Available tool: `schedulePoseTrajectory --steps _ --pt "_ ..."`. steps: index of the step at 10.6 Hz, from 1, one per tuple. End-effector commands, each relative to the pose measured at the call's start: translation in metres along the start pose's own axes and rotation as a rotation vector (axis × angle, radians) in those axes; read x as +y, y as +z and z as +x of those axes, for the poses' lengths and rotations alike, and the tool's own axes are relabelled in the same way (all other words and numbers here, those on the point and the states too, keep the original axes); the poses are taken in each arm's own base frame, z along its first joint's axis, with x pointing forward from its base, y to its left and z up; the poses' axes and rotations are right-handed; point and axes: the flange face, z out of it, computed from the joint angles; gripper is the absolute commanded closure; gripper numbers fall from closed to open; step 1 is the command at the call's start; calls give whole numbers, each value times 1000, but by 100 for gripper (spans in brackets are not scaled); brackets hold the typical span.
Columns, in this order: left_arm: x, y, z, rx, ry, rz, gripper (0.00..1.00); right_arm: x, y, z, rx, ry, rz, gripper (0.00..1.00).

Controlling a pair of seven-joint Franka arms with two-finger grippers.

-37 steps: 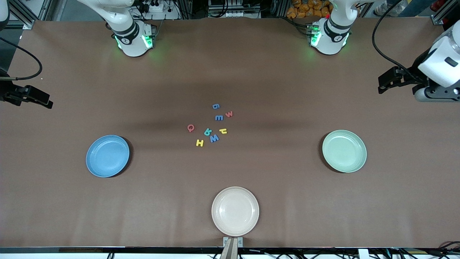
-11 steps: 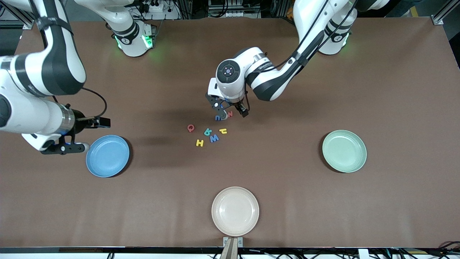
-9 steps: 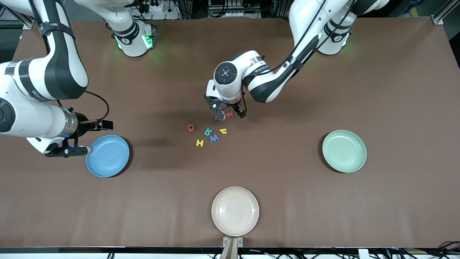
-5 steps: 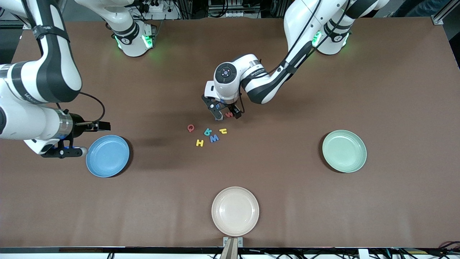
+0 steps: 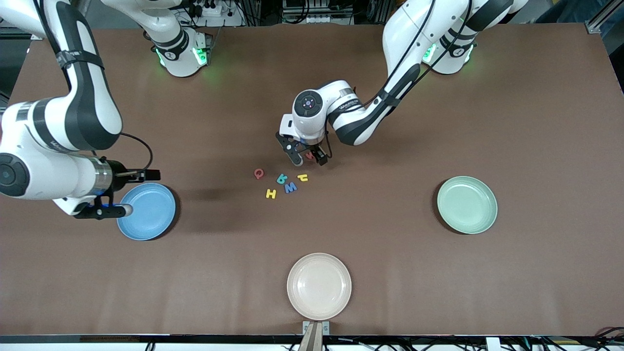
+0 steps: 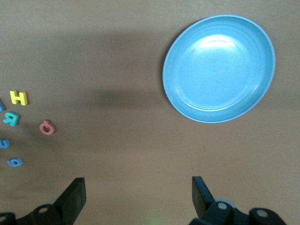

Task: Sort uppercase to blue plate, lowercase to green plate
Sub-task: 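Grasp the pink m with the left gripper while the right gripper approaches, then carry the pink m to the green plate while the right gripper descends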

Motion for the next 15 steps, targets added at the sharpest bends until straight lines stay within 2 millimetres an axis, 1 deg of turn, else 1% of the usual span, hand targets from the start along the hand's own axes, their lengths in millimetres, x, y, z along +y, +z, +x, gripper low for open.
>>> schedulePoseTrajectory --steps 1,2,3,4,5,7,8,9,10,11,12,14,15 --pt "-1 11 1 23 6 23 8 -14 10 8 -9 -2 43 0" --pt "-1 12 1 21 10 25 8 -23 26 16 -19 -10 42 0" --pt "-3 12 1 22 22 40 11 -28 42 24 -9 5 40 0" --pt "-3 15 2 21 30 47 13 -44 59 27 16 27 34 0" --pt "-1 17 2 19 34 47 14 -75 78 24 28 76 22 0" --pt "-1 20 1 17 49 61 22 -118 98 14 21 155 2 0" --pt "-1 21 2 19 53 63 24 -131 113 11 29 205 2 0" --pt "0 22 2 18 62 70 25 -136 126 9 43 237 4 0" --pt "5 22 2 19 71 72 28 -140 136 6 41 246 3 0" --pt "3 22 2 18 70 73 30 -149 144 1 44 266 10 0" --pt "5 22 2 19 72 74 32 -165 156 -5 68 297 11 0" --pt "12 23 3 18 81 74 41 -201 183 -18 127 384 24 0" --pt "12 23 3 18 83 75 48 -209 195 -23 150 406 32 0"
